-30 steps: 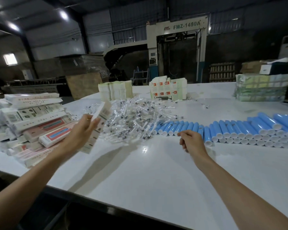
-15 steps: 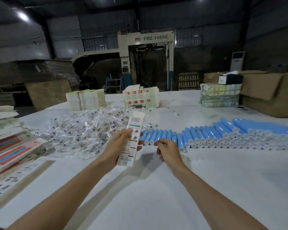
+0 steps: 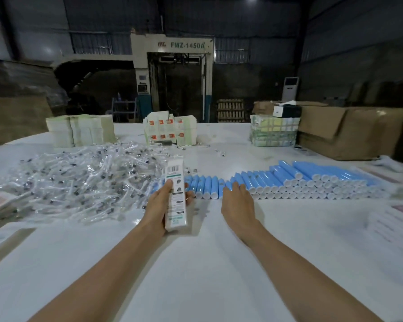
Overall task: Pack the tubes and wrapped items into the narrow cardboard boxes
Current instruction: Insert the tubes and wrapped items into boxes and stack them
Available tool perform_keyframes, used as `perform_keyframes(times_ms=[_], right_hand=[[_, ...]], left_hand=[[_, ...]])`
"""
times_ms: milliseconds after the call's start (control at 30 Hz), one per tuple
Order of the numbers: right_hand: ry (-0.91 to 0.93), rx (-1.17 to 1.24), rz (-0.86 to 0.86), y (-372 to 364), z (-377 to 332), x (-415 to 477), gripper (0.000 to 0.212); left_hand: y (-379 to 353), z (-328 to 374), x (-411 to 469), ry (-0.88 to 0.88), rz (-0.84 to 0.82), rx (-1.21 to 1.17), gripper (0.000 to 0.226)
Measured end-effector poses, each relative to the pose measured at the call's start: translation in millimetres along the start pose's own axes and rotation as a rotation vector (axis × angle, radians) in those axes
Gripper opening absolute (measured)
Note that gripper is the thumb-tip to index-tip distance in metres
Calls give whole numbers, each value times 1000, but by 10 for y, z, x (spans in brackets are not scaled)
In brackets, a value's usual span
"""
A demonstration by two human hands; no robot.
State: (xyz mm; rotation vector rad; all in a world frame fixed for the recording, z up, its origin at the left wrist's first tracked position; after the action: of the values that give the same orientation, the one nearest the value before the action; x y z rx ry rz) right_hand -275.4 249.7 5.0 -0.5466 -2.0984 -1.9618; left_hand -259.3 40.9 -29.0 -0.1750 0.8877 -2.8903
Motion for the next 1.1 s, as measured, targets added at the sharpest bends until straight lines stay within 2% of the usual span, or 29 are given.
perform_keyframes(times_ms=[100, 233, 467, 567, 667, 833, 933, 1033, 1100], right_hand=[[12, -86, -52, -8, 1, -55, 36], [-24, -74, -105, 90, 32, -115, 42], [-91, -167, -307, 151, 336, -160, 33], [-102, -94, -246, 179, 336, -152, 16], [-81, -33, -165, 84, 297, -167, 25], [-85, 19, -146, 178, 417, -141, 19], [-175, 291, -83, 428, 623, -24, 16], [-225, 889, -19, 780, 671, 46, 17], [-188, 1340, -6, 997, 552, 72, 20]], left_hand=[[-27, -10, -22, 8, -5, 40, 29], [-92, -11, -108, 25, -59, 41, 32], [-94, 37, -135, -10, -99, 110, 33], [-53, 37, -130, -24, -98, 211, 37], [-33, 24, -125, -2, -74, 208, 35], [-149, 135, -146, -95, -106, 240, 35], [-243, 230, -227, -169, -140, 293, 38], [-294, 253, -264, -185, -167, 315, 32], [-318, 260, -268, -187, -189, 323, 30]])
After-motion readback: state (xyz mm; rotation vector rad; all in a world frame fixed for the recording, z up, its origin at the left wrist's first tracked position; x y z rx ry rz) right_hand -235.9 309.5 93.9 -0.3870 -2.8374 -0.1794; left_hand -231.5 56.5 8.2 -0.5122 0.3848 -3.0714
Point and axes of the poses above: each hand's wrist, its own x-axis towards the middle knuckle, its own y-axis out of the back of the hand, z = x × y, the point moved 9 cm from there along x, towards the middle knuckle, and after that the axes turned 9 degrees about -y, right-handed, at the moved point
